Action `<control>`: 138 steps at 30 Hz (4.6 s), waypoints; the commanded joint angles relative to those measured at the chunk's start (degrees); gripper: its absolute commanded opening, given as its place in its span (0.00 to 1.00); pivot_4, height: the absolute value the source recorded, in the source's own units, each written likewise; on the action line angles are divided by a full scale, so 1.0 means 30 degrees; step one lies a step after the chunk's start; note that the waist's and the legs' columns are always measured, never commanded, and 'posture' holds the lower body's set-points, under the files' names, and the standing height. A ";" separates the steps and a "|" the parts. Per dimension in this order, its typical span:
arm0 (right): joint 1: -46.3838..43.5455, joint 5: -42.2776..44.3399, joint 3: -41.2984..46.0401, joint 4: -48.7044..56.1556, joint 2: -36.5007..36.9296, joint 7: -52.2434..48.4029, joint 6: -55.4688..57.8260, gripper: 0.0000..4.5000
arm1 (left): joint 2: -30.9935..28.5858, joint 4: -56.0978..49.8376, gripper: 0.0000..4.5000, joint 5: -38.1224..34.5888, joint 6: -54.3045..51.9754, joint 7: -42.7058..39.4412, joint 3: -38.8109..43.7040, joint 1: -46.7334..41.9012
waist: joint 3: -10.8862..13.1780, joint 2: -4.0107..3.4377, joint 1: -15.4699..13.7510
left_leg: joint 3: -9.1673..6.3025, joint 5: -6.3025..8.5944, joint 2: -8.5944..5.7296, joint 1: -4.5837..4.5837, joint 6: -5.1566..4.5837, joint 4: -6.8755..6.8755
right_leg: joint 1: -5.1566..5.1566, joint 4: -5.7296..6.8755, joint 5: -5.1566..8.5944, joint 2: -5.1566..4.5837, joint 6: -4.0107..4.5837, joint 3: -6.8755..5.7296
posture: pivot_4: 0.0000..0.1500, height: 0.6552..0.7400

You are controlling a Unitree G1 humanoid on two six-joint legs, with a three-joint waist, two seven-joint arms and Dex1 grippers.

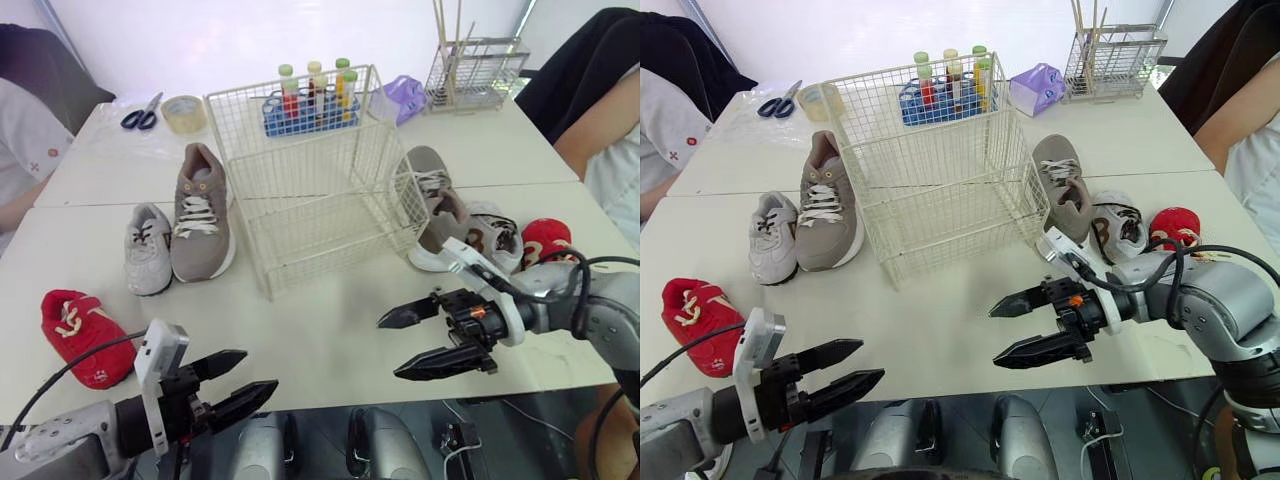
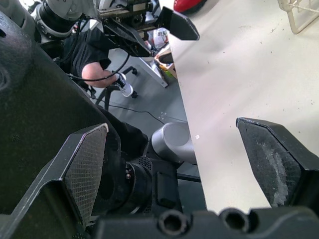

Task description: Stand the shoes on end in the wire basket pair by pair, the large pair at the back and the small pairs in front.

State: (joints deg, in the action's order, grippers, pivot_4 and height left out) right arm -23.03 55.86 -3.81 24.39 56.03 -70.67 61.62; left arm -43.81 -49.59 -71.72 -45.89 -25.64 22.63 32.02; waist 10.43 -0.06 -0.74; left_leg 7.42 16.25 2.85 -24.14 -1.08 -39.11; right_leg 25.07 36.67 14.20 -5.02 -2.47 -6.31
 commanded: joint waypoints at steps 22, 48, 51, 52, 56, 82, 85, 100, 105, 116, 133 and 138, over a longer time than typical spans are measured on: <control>0.0177 -0.2087 -0.0713 0.0598 0.0419 -0.0691 -0.1476 1.00 | -0.0547 0.0228 1.00 -0.0009 0.0304 0.0646 -0.1114 -0.2053 | -0.0002 0.0002 -0.0001 | 0.0000 -0.0003 -0.0004 0.0004 0.0000 -0.0009 | -0.0004 0.0019 -0.0002 0.0011 -0.0005 -0.0006 | 1.00 1.00; -1.4303 -1.5191 -0.6779 -1.5060 -0.2979 -0.7252 -1.8005 1.00 | -0.5028 -0.1130 1.00 -0.5461 0.0745 0.3134 -0.0986 -0.8485 | 0.0013 0.0014 0.0540 | 0.0067 -0.0103 -0.0009 0.0046 0.0161 -0.0022 | 0.0009 0.0121 -0.0033 0.0063 -0.0108 0.0025 | 1.00 1.00; -1.5104 -1.5137 -0.8435 -1.6814 -0.3102 -0.7278 -1.9317 1.00 | -0.4758 -0.1544 1.00 -0.5369 0.0961 0.3732 -0.0994 -0.7942 | 0.0018 0.0005 0.0525 | 0.0057 -0.0119 0.0009 0.0049 0.0189 -0.0019 | 0.0014 0.0137 -0.0032 0.0088 -0.0106 0.0026 | 1.00 1.00; -1.5385 -1.5263 -0.9099 -1.7360 -0.3188 -0.7278 -1.9760 1.00 | -0.4634 -0.1679 1.00 -0.5209 0.1051 0.3928 -0.0980 -0.7689 | 0.0018 0.0005 0.0509 | 0.0052 -0.0122 0.0010 0.0048 0.0194 -0.0016 | 0.0017 0.0141 -0.0032 0.0088 -0.0104 0.0024 | 1.00 1.00; -1.6143 -1.5833 -1.0462 -1.9158 -0.3833 -0.7278 -2.1199 0.88 | -0.4495 -0.1888 1.00 -0.4610 0.1262 0.4381 -0.1293 -0.7534 | 0.0019 0.0003 0.0518 | 0.0043 -0.0124 0.0008 0.0048 0.0197 -0.0018 | 0.0014 0.0143 -0.0032 0.0084 -0.0100 0.0022 | 1.00 1.00; -0.8373 -1.6332 -0.3681 -0.3460 -0.4081 0.0263 -0.6736 0.05 | -0.3027 0.0643 1.00 -0.0972 0.0720 0.2026 -0.5202 -1.1022 | 0.0010 0.0010 0.0072 | 0.0009 -0.0133 0.0005 0.0045 0.0214 -0.0027 | 0.0011 0.0182 -0.0035 0.0085 -0.0097 -0.0002 | 1.00 1.00; -0.8019 -1.6314 -0.3722 -0.3282 -0.4237 0.0636 -0.7637 0.05 | -0.2976 0.1157 1.00 -0.0791 0.0505 0.1690 -0.5442 -1.1706 | 0.0010 0.0010 0.0082 | 0.0015 -0.0133 0.0002 0.0050 0.0213 -0.0028 | 0.0009 0.0181 -0.0035 0.0088 -0.0097 0.0002 | 1.00 1.00; -0.7607 -1.6616 -0.4154 -0.5459 -0.4134 -0.0288 -1.3682 0.05 | -0.2387 0.0990 1.00 -0.0717 0.0000 0.2124 -0.5542 -1.1864 | 0.0009 0.0012 0.0153 | 0.0018 -0.0137 0.0005 0.0053 0.0213 -0.0027 | 0.0007 0.0181 -0.0035 0.0107 -0.0101 0.0015 | 1.00 1.00; -0.7625 -1.6717 -0.4333 -0.5832 -0.4125 -0.0628 -1.4317 0.05 | -0.2167 0.0941 1.00 -0.0563 -0.0021 0.2331 -0.5678 -1.1896 | 0.0008 0.0013 0.0153 | 0.0018 -0.0138 0.0005 0.0061 0.0213 -0.0028 | 0.0000 0.0181 -0.0035 0.0107 -0.0101 0.0015 | 1.00 1.00; -0.8077 -1.7639 -0.4511 -0.7083 -0.4029 -0.0819 -1.4443 0.58 | -0.1821 0.0880 1.00 0.0002 -0.0145 0.2392 -0.5919 -1.1876 | 0.0008 0.0015 0.0083 | 0.0018 -0.0134 0.0006 0.0156 0.0208 -0.0028 | -0.0094 0.0172 -0.0033 0.0104 -0.0100 0.0017 | 1.00 1.00; -0.8863 -1.7556 -0.4582 -0.7218 -0.4741 -0.1338 -1.5197 0.02 | -0.1152 0.0724 1.00 0.1477 -0.0117 0.2218 -0.6377 -1.1485 | 0.0009 0.0014 0.0142 | 0.0023 -0.0135 0.0012 0.0172 0.0209 -0.0018 | -0.0101 0.0174 -0.0033 0.0106 -0.0100 0.0019 | 1.00 1.00; -0.9329 -1.7832 -0.4710 -0.7288 -0.4960 -0.1369 -1.5266 0.02 | -0.0924 0.0622 1.00 0.1847 -0.0129 0.2148 -0.6527 -1.1306 | 0.0010 0.0013 0.0417 | 0.0026 -0.0135 0.0014 0.0174 0.0209 -0.0014 | -0.0099 0.0175 -0.0033 0.0106 -0.0100 0.0019 | 1.00 1.00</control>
State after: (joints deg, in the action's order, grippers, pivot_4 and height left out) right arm -48.05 1.99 -19.01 0.58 41.73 -74.86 17.15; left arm -46.93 -45.90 -66.74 -46.85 -18.76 3.01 -1.93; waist 10.46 -0.02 0.51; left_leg 7.49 15.85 2.89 -23.62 -0.45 -39.15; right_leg 24.77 37.19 14.10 -4.70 -2.77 -6.26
